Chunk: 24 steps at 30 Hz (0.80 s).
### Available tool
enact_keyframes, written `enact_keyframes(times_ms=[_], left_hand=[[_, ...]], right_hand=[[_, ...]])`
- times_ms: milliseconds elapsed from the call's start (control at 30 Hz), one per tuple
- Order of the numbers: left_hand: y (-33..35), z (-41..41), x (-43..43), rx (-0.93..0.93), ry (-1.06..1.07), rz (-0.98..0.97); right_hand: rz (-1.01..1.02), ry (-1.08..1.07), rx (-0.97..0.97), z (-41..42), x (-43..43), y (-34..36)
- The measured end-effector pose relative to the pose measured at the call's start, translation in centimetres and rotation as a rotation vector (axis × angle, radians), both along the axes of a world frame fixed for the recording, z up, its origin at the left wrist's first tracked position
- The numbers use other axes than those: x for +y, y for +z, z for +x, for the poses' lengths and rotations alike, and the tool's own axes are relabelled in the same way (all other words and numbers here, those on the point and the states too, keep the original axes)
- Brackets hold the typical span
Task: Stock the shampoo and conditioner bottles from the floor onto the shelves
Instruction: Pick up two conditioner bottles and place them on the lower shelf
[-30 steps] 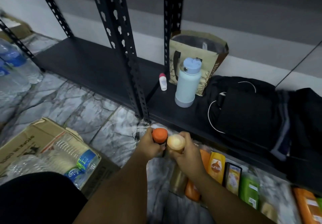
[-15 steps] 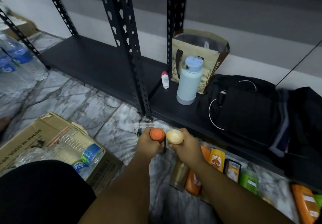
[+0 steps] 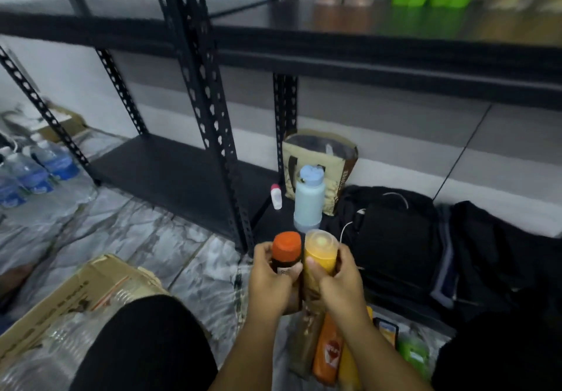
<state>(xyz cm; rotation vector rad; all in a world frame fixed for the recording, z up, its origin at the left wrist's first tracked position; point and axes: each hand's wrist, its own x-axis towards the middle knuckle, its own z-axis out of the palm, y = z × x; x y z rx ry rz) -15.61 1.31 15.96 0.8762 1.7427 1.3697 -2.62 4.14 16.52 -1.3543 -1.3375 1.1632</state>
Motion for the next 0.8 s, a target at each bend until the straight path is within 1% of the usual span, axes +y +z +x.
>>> enact_keyframes(times_ms=[100, 200, 400, 533, 600, 700, 800], left_hand=[[6.9, 1.4, 0.5, -0.02, -0.037, 0.201], [15.0, 1.8, 0.7, -0.007, -0.121, 0.411], [29.6, 1.9, 1.1, 0.07, -0.287, 0.693], [36.4, 1.4, 2.5, 0.002, -0.302, 0.808], [39.3, 1.1, 3.7, -0.015, -0.315, 0.832], [43.0, 0.8, 6.0, 0.001, -0.326, 0.865], [45.2, 0.7, 9.2, 0.027, -0.332, 0.871]], right_hand=[[0.155, -0.012, 0.094, 1.3, 0.2, 7.7], [0.315, 0.031, 0.098, 2.9, 0.5, 16.0], [0.548, 0.065, 0.123, 4.7, 0.8, 30.6], [0.65, 0.071, 0.118, 4.4, 1.5, 37.6], [0.694, 0.059, 0.102, 4.2, 2.3, 40.2], [0.732, 0.039, 0.1, 3.9, 4.7, 43.1], [0.75, -0.007, 0.061, 3.6, 7.6, 44.1]])
